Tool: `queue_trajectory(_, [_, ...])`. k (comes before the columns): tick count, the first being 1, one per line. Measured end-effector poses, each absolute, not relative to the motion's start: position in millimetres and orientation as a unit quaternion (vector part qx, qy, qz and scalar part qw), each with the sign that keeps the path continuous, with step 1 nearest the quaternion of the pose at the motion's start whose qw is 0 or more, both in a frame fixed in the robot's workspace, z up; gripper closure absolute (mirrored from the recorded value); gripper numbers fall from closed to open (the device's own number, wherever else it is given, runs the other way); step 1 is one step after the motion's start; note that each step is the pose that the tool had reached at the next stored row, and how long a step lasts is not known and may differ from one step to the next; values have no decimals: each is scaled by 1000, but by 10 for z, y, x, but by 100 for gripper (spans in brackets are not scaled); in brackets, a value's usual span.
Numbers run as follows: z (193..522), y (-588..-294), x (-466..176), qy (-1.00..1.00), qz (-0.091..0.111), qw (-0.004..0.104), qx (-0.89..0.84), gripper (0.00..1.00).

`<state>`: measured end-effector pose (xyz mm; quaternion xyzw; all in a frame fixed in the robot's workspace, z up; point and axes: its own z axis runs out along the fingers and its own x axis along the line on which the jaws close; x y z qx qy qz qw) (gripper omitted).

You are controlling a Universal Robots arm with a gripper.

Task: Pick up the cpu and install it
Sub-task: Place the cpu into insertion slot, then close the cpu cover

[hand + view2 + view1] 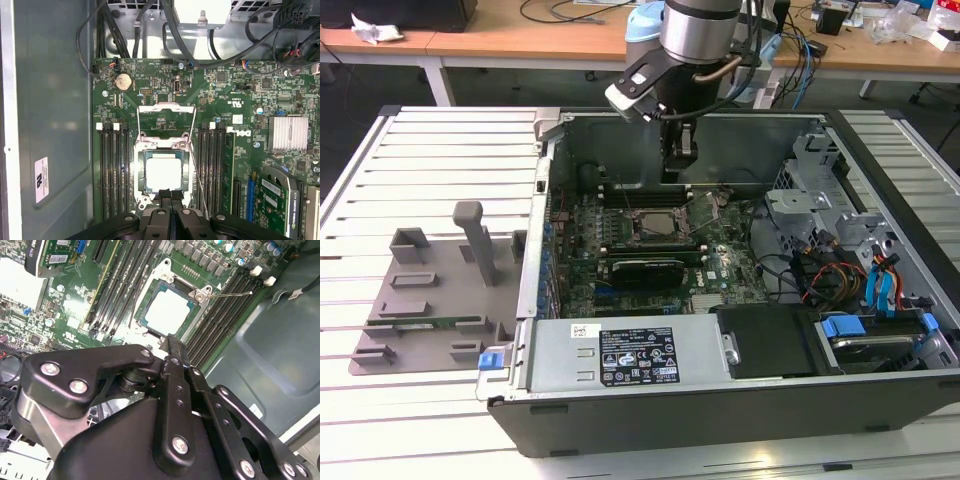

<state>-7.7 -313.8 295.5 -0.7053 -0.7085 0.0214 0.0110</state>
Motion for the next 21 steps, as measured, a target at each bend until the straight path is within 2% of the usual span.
queue_trajectory(7, [2956, -3138, -77, -709, 21, 11, -705, 89])
queue_trajectory(10, [2954, -3138, -44, -709, 18, 15, -705, 89])
queue_trajectory(18, [2899, -3138, 471, -720, 19, 19, -694, 89])
queue_trajectory(21, [2752, -3133, 855, -724, 22, 22, -689, 89])
